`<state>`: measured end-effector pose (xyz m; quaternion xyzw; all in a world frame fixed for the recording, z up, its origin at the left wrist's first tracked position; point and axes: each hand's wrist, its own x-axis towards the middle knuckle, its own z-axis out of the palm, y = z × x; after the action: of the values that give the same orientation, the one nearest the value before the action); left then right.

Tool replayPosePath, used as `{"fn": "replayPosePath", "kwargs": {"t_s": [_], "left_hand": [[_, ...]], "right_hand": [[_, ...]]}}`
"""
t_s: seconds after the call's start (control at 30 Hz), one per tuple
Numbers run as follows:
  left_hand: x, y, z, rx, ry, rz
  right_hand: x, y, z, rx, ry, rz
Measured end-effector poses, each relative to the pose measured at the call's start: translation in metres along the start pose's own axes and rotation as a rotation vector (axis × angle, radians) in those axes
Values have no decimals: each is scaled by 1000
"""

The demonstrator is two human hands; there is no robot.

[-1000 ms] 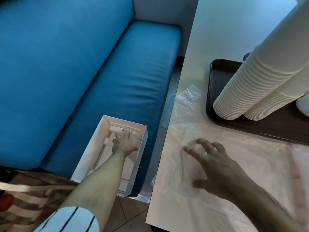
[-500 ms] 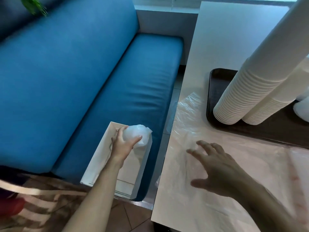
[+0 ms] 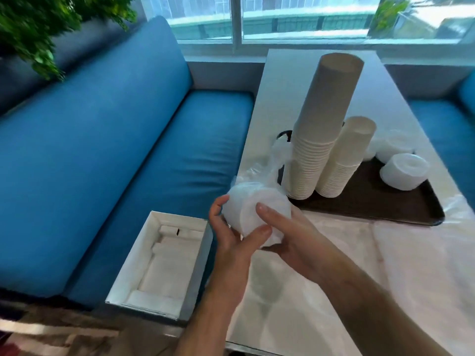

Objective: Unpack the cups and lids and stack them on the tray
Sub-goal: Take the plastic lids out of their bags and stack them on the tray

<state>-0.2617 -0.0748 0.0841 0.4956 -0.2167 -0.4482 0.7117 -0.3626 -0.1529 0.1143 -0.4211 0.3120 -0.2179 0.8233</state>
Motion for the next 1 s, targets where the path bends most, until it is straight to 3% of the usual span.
{"fn": "replayPosePath", "kwargs": {"t_s": [0.07, 0.2, 0.27, 0.37, 0.43, 0.57, 0.7, 1.0], "left_hand": [[-5, -2, 8, 10, -30, -48], [0, 13, 15, 217, -200, -185], [2, 19, 20, 290, -252, -237], [3, 22, 36, 198, -122, -146], [4, 21, 46, 58, 11, -69], [1, 13, 64, 2, 87, -39], [0, 12, 72, -166, 105, -62], [-6, 26, 73, -470, 34, -126]], "right_hand": [[-7, -11, -14, -73, 17, -32], [-27, -39, -42, -580, -70, -49], [-34, -45, -46, -655, -87, -64], [-40, -45, -48, -744, 206, -82], [-45, -46, -49, -844, 291, -26], [-50, -45, -51, -702, 145, -103], [-52, -46, -62, -805, 89, -244], [-68, -65, -93, -815, -278, -220]]}}
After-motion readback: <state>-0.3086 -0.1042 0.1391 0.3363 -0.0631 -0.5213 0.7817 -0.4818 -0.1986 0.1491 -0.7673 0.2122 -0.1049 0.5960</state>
